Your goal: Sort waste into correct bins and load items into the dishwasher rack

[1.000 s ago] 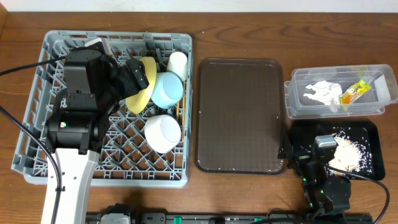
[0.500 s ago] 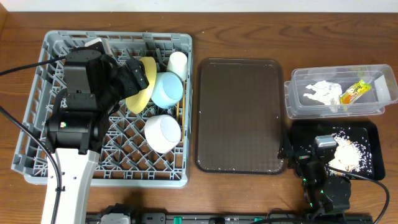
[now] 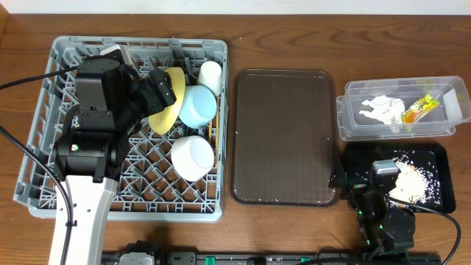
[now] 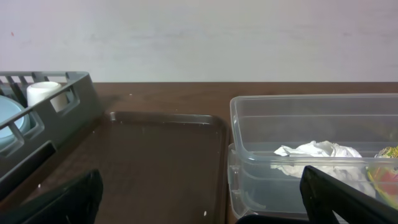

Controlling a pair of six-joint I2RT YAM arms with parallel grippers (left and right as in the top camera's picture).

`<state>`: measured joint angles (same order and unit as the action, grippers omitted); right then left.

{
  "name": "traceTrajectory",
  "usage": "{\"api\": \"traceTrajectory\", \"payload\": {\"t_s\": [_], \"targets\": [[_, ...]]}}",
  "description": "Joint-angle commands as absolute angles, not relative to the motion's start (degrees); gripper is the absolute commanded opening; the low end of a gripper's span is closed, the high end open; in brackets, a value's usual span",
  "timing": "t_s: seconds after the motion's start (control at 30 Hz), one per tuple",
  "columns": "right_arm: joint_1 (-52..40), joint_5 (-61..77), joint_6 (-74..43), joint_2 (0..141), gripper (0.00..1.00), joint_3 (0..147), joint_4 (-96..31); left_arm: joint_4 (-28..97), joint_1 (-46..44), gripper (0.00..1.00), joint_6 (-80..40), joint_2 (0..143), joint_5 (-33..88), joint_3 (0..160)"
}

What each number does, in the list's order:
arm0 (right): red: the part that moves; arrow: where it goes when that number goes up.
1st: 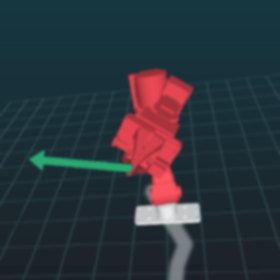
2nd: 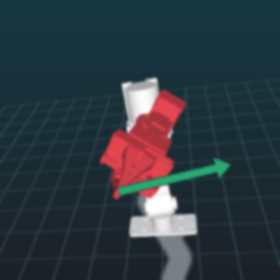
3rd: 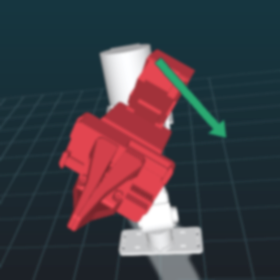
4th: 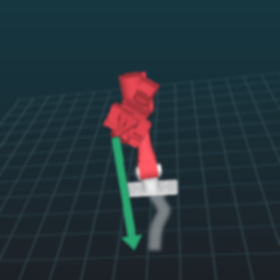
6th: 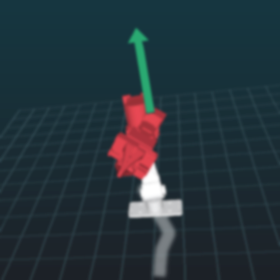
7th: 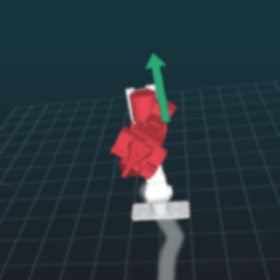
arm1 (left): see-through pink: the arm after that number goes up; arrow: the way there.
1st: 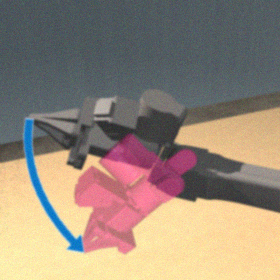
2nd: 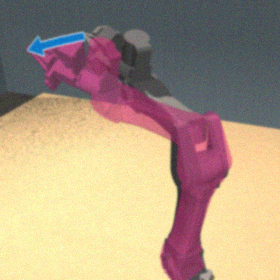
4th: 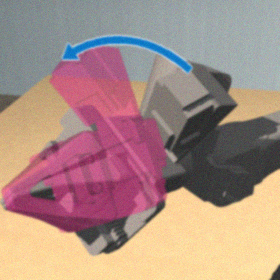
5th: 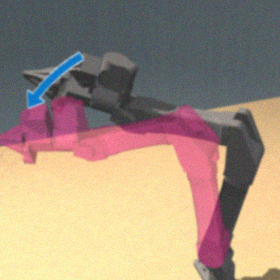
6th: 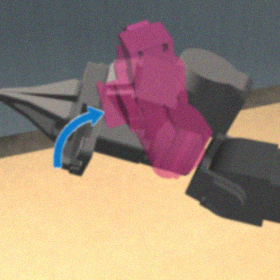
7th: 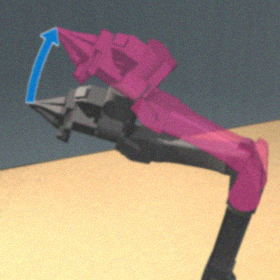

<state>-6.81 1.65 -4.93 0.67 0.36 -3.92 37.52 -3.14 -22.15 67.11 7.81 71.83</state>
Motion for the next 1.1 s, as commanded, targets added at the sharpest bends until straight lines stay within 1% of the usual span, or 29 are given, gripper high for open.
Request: {"api": "traceTrajectory", "payload": {"t_s": [0.0, 0.17, 0.3, 0.7, 0.83, 1.07], "targets": [[-6.8, 1.1, -4.0, 0.3, 0.99, 0.3, -4.3, 38.4, -2.9, 0.89, -22.2, 65.9, 8.4, 72.2], [-6.8, 1.1, -4.0, 0.3, 0.99, 0.3, -4.3, 40.5, -2.9, 0.90, -22.2, 58.9, 8.3, 69.5], [-6.8, 1.1, -4.0, 0.3, 0.99, 0.3, -4.3, 40.5, -2.9, 0.90, -22.2, 49.0, 8.4, 63.5], [-6.8, 1.1, -4.0, 0.3, 0.99, 0.3, -4.3, 39.1, -2.9, 0.90, -22.2, 11.8, 8.4, 34.9], [-6.8, 1.1, -4.0, 0.3, 0.99, 0.3, -4.3, 29.5, -2.9, 0.90, -22.2, 5.0, 8.4, 27.4], [-6.8, 1.1, -4.0, 0.3, 0.99, 0.3, -4.3, 2.3, -2.9, 0.90, -22.2, 0.9, 8.6, 14.9]]}}
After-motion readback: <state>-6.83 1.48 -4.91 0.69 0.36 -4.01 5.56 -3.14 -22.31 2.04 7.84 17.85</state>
